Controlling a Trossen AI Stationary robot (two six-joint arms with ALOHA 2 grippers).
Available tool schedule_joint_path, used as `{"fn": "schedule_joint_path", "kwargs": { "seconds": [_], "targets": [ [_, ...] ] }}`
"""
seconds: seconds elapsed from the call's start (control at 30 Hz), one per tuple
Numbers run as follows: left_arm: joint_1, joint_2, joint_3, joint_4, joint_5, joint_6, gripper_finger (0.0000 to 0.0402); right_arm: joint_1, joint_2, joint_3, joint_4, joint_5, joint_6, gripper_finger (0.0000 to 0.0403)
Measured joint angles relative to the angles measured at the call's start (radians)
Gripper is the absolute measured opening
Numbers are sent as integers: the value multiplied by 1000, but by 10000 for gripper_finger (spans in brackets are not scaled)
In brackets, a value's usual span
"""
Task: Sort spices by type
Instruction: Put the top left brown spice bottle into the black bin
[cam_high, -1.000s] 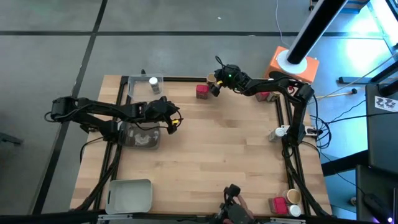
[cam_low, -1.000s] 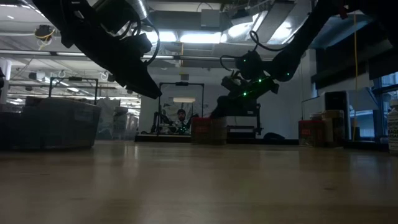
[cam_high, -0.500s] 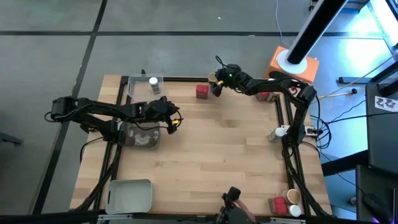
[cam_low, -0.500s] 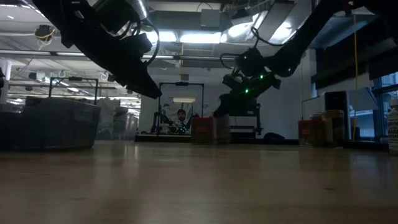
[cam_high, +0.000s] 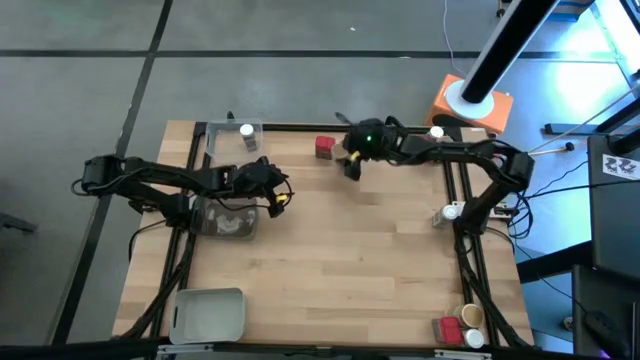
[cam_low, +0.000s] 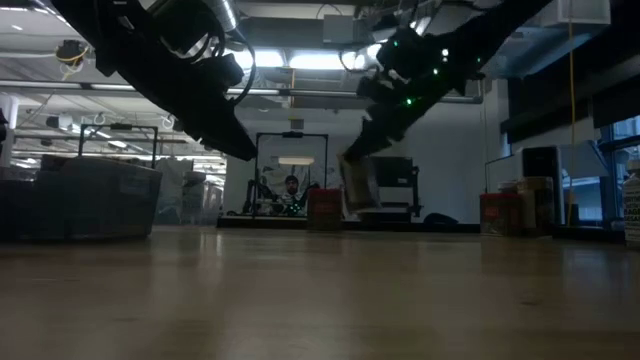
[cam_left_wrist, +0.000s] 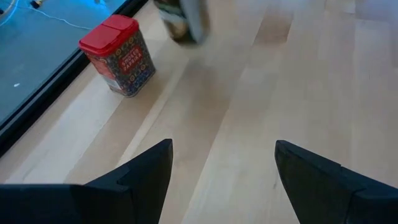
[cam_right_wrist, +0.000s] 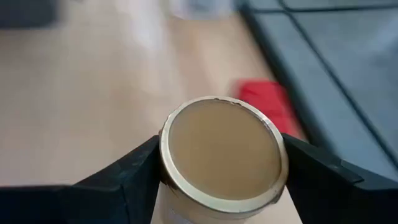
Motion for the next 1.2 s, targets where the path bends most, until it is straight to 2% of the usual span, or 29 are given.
{"fn": "schedule_joint_path", "kwargs": {
  "seconds": [0.1,0.37,0.83,0.9,1.1,1.2],
  "targets": [
    [-4,0,0,8,0,-8,265,65,10,0,19,-40,7,281],
    [-4,0,1,1,0,-38,265,197,64,1,120,-40,29,281],
    [-16,0,1,-33,1,-37,265,248,216,2,321,-13,54,281],
    [-16,0,1,-39,1,-36,265,248,230,4,340,-12,53,293],
    [-16,0,0,-44,1,-36,265,248,246,0,333,-23,40,373],
    [-16,0,0,-44,1,-36,265,248,219,1,320,-23,30,392]
  ]
}}
